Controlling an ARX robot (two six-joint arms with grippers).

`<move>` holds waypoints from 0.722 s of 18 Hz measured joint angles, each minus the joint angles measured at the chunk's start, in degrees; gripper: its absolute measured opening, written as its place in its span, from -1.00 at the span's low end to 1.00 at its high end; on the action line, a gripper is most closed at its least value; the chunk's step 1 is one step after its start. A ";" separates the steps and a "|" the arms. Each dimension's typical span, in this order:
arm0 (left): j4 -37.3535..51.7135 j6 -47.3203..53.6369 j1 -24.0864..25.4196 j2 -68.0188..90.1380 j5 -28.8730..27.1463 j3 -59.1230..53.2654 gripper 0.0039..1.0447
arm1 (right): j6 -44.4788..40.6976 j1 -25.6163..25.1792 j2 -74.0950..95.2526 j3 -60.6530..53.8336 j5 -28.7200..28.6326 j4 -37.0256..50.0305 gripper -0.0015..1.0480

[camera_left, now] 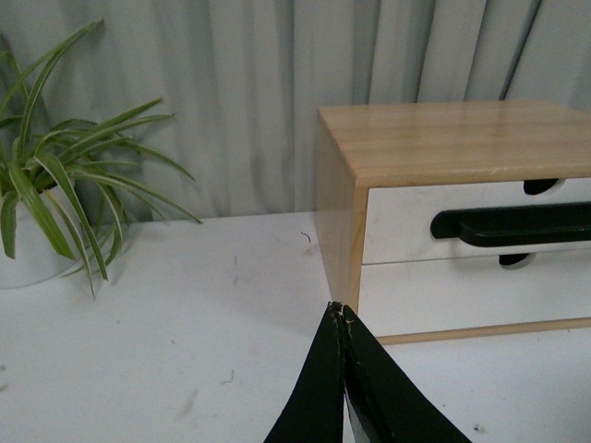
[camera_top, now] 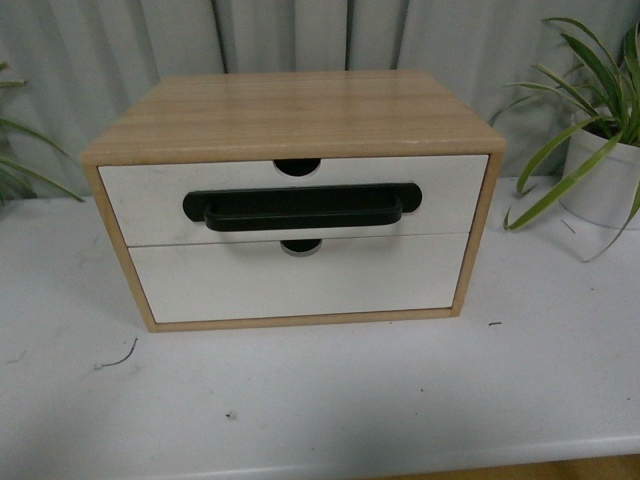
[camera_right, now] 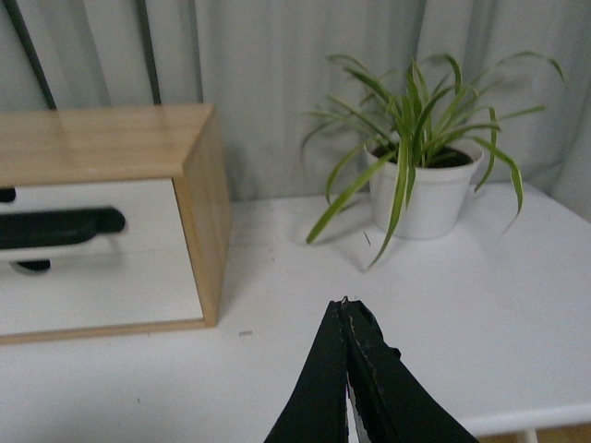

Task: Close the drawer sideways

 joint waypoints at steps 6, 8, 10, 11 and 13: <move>-0.22 0.00 0.00 0.00 0.04 0.00 -0.74 | 0.00 0.00 0.00 0.00 0.00 0.61 -0.82; -0.24 0.00 0.00 0.00 0.04 0.00 -0.36 | 0.00 0.00 0.00 0.00 0.00 0.61 -0.44; -0.24 0.00 0.00 0.00 0.04 0.00 -0.01 | -0.02 0.00 0.00 0.00 0.00 0.61 -0.09; -0.24 0.00 0.00 0.00 0.04 0.00 0.13 | -0.02 0.00 0.00 0.00 0.00 0.61 0.05; -0.24 0.00 0.00 0.00 0.04 0.00 0.54 | 0.00 0.00 0.00 0.00 0.00 0.61 0.47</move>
